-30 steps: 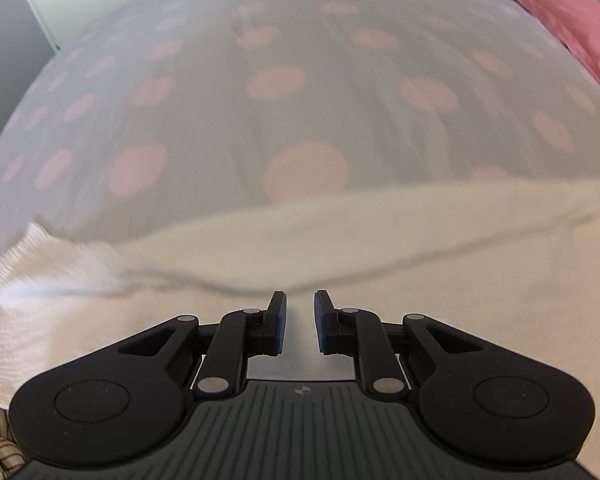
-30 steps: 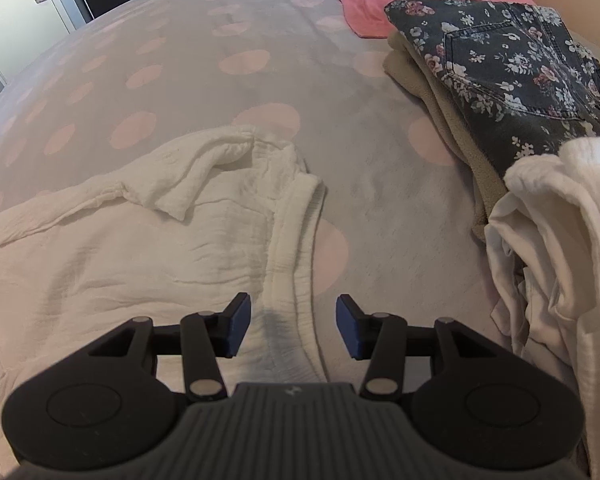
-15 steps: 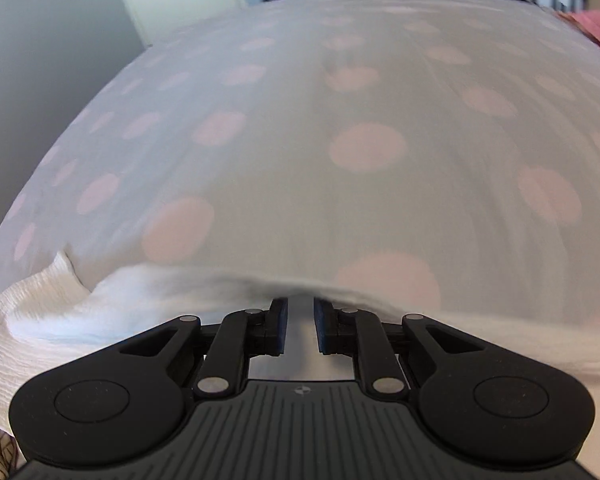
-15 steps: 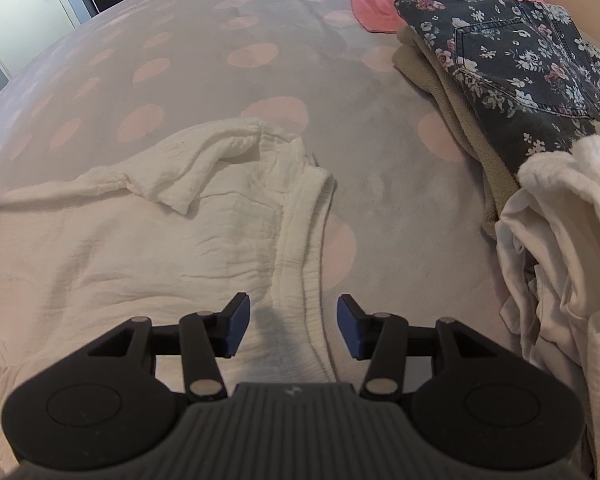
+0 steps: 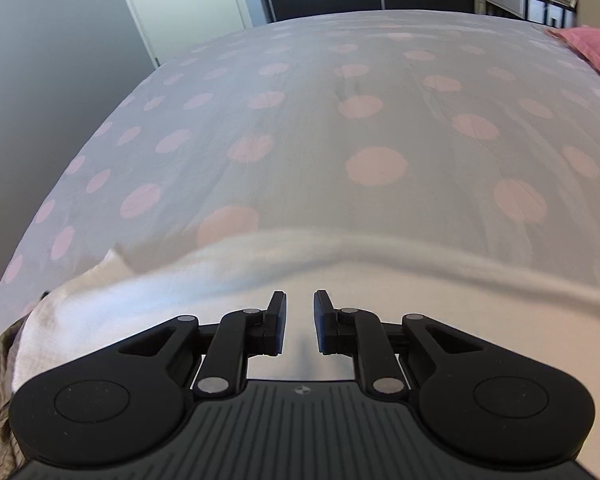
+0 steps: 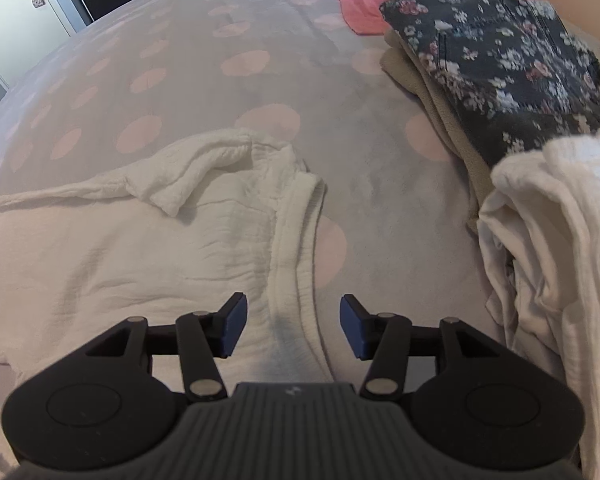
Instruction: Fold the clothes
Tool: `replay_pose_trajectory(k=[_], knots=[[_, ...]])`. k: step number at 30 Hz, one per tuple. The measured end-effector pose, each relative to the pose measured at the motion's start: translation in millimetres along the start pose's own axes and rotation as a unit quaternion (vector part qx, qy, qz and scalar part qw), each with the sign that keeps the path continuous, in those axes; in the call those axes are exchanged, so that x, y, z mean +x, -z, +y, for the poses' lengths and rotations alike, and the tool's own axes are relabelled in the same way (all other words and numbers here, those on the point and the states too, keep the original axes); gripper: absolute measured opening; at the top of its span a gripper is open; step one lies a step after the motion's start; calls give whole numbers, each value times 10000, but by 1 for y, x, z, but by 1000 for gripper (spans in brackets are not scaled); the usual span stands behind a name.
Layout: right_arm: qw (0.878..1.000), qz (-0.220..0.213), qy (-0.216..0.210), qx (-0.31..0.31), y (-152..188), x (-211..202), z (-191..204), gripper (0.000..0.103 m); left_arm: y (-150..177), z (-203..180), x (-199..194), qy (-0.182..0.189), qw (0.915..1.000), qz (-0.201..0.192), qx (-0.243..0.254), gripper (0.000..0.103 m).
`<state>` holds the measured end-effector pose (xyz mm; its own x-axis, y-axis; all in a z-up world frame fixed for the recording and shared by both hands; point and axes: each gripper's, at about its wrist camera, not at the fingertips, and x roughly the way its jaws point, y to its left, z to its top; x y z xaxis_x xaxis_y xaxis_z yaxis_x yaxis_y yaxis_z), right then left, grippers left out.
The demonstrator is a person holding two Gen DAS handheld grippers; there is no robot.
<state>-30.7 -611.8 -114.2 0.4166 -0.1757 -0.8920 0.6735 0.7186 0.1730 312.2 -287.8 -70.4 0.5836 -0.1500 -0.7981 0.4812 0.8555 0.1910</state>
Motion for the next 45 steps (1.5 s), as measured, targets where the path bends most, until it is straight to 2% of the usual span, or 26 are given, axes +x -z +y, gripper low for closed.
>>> replay_pose_trajectory(k=[7,10,15,17,20,22,25,30,32,34,35,37,39,41,44,45], knots=[[9971,677,-66,344,24,-12,-15,55,68,23,-86,226,9987,198,402,13],[9964,682,15,500,38,-24,-29,55,96,32,-113,31,9976,350,603,13],[9946,689,150,760,60,-45,-52,57,137,66,-143,-416,9971,418,490,16],[9935,693,214,880,70,-53,-61,57,155,84,-149,-591,9964,478,379,21],[9905,754,200,1129,89,-55,-73,57,182,112,-152,-806,9946,649,69,21],[9885,792,137,1279,101,-57,-77,57,197,124,-151,-757,9941,773,-63,22],[9864,743,88,1462,111,-60,-81,59,211,125,-149,-648,9940,878,20,28],[9834,666,19,1690,120,-63,-84,64,233,127,-145,-465,9932,1054,159,29],[9829,673,-41,1715,121,-60,-82,64,234,122,-147,-259,9941,1023,250,37],[9823,680,-102,1740,121,-58,-81,63,234,123,-144,-312,9932,1100,212,40],[9821,683,-132,1752,121,-56,-80,62,234,124,-143,-384,9924,1158,173,40],[9815,690,-192,1777,122,-54,-78,50,235,127,-139,-527,9904,1275,94,39],[9808,697,-253,1801,122,-51,-76,18,235,130,-135,-670,9880,1392,15,27],[9802,703,-313,1826,122,-49,-75,13,236,133,-132,-812,9852,1508,-65,11],[9814,398,-352,1847,119,-63,-75,11,237,138,-126,-1025,9803,1681,-183,1],[9809,291,-372,1885,118,-69,-76,10,236,143,-131,-1063,9803,1635,-323,1]])
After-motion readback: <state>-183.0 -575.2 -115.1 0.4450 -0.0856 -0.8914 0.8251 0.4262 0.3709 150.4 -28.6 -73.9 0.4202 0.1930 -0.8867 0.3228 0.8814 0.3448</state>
